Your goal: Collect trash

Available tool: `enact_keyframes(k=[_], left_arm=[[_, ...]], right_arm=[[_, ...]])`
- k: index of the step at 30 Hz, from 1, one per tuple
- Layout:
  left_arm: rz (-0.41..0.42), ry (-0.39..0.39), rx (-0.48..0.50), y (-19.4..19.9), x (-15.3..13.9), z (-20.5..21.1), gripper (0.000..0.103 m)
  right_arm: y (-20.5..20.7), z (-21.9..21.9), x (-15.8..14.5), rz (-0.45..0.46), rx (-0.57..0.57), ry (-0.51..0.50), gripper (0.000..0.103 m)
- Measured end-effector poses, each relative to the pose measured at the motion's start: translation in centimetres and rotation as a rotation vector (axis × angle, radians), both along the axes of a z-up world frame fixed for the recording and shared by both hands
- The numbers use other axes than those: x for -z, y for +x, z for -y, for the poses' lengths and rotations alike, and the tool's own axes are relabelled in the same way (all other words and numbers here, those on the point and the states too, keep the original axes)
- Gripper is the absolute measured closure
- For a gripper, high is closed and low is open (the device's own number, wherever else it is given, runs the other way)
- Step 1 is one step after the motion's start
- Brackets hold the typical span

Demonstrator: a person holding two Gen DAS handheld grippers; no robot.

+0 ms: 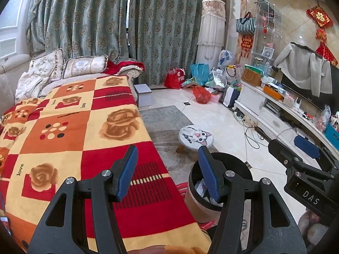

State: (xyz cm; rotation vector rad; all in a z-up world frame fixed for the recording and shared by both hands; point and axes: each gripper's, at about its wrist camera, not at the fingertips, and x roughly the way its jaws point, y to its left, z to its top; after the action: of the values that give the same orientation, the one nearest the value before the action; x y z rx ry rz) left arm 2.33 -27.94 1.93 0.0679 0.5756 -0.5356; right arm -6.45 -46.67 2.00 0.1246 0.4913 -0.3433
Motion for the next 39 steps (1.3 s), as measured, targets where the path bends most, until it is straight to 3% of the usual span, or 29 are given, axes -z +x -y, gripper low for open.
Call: enact_keyframes(k=[39], left_arm=[[-0.019, 0.0, 0.007, -0.51, 0.95, 0.67, 0.045]], right_arm=[[-0.27, 0.23, 0.53, -0.022, -0.006, 0.009, 0.018]])
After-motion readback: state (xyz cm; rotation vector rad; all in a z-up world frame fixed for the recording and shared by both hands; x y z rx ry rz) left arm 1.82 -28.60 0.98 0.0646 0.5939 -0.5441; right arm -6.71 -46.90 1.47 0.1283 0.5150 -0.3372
